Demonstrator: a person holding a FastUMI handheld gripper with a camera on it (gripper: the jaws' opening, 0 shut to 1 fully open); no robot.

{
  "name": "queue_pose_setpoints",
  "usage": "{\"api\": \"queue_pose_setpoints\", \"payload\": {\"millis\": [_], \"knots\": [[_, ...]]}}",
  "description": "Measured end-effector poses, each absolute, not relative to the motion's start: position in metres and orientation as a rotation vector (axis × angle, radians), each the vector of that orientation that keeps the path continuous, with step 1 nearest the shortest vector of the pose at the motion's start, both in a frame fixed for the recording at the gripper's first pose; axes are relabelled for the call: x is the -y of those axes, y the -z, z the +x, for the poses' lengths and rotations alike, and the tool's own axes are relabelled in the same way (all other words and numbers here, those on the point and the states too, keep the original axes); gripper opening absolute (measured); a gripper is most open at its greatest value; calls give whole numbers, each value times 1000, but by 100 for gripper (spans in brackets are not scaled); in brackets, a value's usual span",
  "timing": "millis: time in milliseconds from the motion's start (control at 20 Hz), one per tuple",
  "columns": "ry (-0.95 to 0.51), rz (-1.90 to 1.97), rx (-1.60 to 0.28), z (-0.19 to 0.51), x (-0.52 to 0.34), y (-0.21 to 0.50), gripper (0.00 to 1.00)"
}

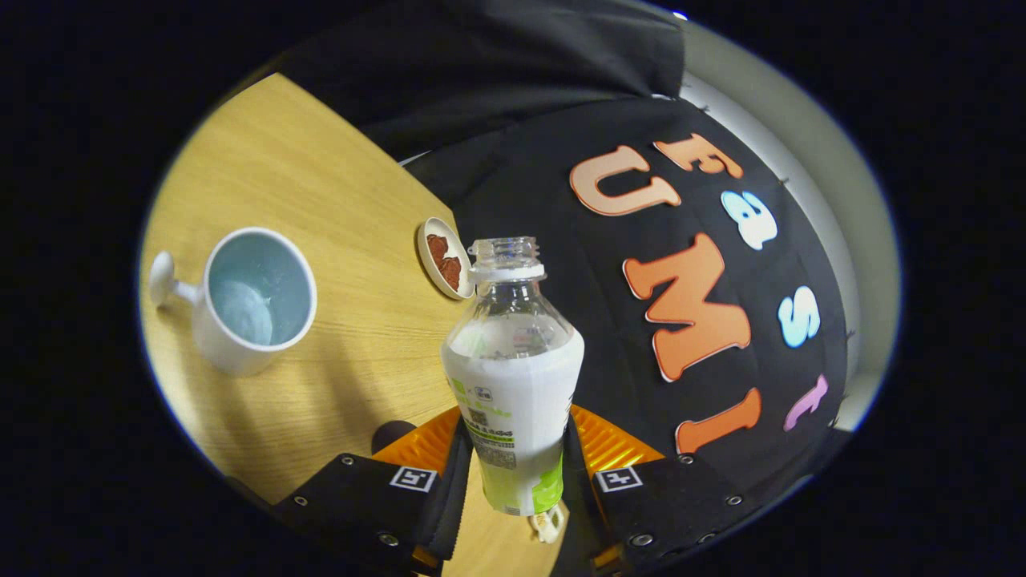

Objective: Take the bottle from table, then pour the juice into the cup, finally place the bottle on the coaster

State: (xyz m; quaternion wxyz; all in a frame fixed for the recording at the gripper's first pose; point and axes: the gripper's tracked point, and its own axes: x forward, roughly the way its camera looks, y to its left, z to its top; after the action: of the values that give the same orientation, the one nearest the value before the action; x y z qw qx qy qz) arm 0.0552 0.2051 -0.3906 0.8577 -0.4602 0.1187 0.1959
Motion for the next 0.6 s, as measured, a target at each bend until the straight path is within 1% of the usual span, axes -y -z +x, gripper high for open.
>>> {"api": "queue_pose_setpoints", "payload": {"millis": [300, 600], "knots": [[-401, -536, -377, 75, -200, 397, 58], [-366, -209, -465, 87, -192, 418, 58]]}}
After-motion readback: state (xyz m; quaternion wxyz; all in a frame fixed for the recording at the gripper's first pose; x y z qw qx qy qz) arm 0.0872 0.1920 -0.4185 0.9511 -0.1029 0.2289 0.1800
